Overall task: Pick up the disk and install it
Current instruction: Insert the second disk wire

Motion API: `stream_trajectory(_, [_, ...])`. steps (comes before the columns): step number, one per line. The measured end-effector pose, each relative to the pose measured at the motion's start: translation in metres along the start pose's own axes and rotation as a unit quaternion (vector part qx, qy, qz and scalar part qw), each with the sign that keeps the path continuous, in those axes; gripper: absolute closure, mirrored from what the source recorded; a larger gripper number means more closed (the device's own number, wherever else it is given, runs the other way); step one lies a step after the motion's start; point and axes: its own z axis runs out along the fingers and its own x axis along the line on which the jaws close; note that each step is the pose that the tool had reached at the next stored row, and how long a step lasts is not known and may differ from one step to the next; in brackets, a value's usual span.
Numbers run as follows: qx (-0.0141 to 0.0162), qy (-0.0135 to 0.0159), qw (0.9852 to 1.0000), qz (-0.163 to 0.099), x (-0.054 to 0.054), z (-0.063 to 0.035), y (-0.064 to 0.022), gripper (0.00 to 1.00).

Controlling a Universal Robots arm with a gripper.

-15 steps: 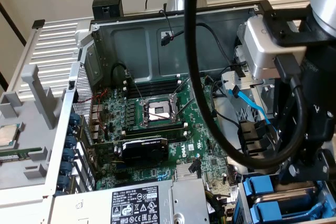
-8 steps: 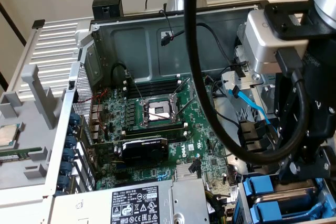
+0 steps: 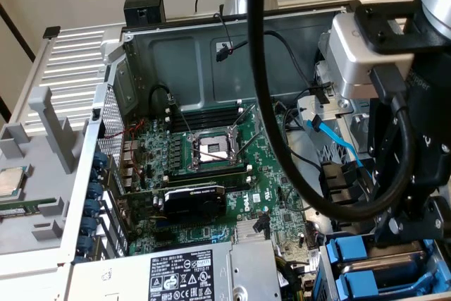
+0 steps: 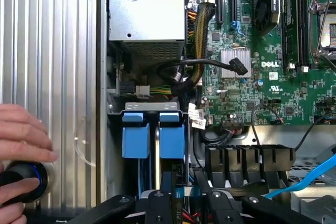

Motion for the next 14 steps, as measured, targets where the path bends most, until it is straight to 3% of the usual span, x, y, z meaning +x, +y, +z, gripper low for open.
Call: stream_trajectory(14, [0.0029, -0.0010, 1.0000, 0.000, -0.0005, -0.0053, 0.0002, 0.69])
